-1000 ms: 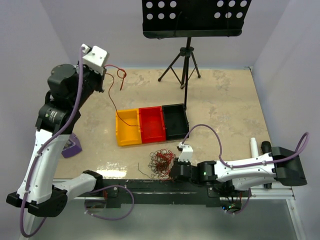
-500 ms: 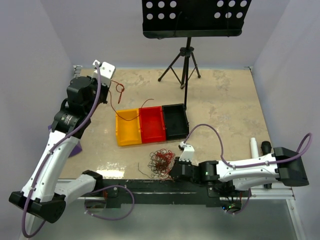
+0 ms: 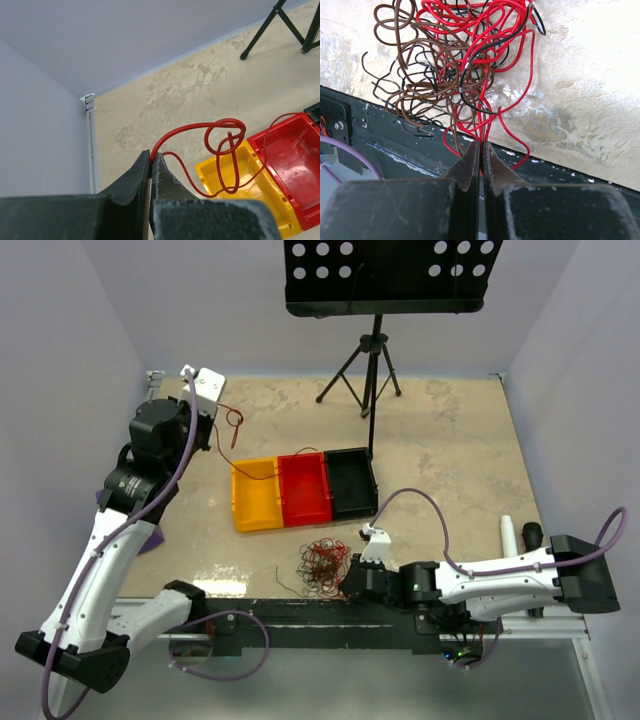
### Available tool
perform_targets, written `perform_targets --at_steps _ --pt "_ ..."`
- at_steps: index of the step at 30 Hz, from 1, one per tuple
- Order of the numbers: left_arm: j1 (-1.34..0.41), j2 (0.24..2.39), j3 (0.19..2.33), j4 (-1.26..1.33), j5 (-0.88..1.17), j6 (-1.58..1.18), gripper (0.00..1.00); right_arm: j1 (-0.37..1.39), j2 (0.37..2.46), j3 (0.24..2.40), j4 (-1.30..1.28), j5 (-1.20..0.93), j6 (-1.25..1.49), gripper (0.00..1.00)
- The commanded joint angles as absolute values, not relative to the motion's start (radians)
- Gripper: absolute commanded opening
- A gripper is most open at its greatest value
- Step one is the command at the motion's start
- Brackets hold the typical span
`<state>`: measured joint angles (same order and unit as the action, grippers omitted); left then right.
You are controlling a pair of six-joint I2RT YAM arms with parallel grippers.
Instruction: Untangle the cables
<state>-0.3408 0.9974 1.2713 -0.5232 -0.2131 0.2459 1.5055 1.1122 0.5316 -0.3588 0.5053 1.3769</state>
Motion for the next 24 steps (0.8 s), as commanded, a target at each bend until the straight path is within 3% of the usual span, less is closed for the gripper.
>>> perform_targets --at_steps 1,12,24 --pt "-0.339 0.937 1.305 -0.537 -0.238 0.253 0.0 1.511 1.101 0.522 -0.367 0.534 1.402 0.0" --pt "-0.339 0.884 1.374 -0.635 -0.314 0.279 0.0 1.511 1.071 0.52 -0.388 0.546 1.404 0.0" --pt "-0.339 0.917 1.324 -0.653 -0.244 0.232 0.0 1.512 1.062 0.532 -0.416 0.555 1.408 0.0"
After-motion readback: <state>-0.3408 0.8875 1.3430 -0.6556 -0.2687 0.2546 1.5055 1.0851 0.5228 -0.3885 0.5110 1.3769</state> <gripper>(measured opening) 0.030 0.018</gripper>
